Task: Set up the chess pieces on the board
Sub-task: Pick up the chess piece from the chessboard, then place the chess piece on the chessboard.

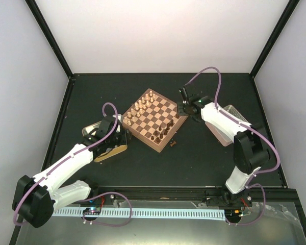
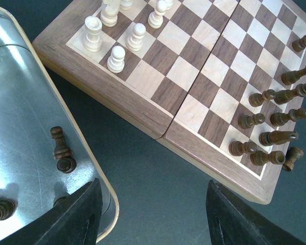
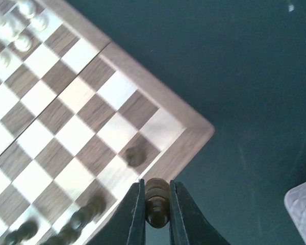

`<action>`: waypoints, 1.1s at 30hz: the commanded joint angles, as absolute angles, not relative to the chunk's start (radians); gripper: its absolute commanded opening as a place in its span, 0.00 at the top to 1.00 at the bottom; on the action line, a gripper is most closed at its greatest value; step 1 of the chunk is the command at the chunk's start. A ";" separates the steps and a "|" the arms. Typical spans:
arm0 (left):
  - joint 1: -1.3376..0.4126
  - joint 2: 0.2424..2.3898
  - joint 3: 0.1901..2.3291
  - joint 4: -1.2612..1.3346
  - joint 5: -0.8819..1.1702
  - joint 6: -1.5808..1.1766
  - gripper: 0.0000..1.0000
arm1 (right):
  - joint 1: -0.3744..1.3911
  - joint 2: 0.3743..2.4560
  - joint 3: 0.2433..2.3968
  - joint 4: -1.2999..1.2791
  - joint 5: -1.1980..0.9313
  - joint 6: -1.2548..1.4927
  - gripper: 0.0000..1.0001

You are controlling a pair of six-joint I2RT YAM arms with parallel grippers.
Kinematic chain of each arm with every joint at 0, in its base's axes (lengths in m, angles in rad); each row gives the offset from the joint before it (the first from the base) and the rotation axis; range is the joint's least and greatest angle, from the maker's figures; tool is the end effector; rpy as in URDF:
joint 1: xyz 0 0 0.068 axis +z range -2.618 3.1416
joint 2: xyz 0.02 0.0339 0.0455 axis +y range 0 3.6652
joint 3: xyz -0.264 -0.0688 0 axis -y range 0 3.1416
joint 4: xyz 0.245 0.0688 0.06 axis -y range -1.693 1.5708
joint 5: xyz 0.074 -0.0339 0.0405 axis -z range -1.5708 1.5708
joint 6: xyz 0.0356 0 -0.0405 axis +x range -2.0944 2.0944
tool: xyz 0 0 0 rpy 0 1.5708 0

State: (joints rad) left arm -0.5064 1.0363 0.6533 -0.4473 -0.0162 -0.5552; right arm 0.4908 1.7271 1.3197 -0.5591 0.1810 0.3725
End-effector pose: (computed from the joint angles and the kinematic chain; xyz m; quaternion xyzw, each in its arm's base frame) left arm 0.1832 -0.1009 0.2239 -0.0257 0.9319 -0.1767 0.3159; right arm 0.3309 0.1696 0.2426 -0.0294 0.9507 0.0456 0.3053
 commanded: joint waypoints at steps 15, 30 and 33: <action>-0.508 1.017 0.696 -0.443 -0.032 -0.575 0.42 | 0.575 1.790 1.313 -0.525 0.105 0.393 0.96; -0.507 1.019 0.696 -0.447 -0.033 -0.574 0.42 | 0.575 1.881 1.360 -0.511 0.132 0.403 0.93; -0.506 1.017 0.696 -0.449 -0.035 -0.574 0.42 | 0.575 1.893 1.368 -0.506 0.140 0.407 0.92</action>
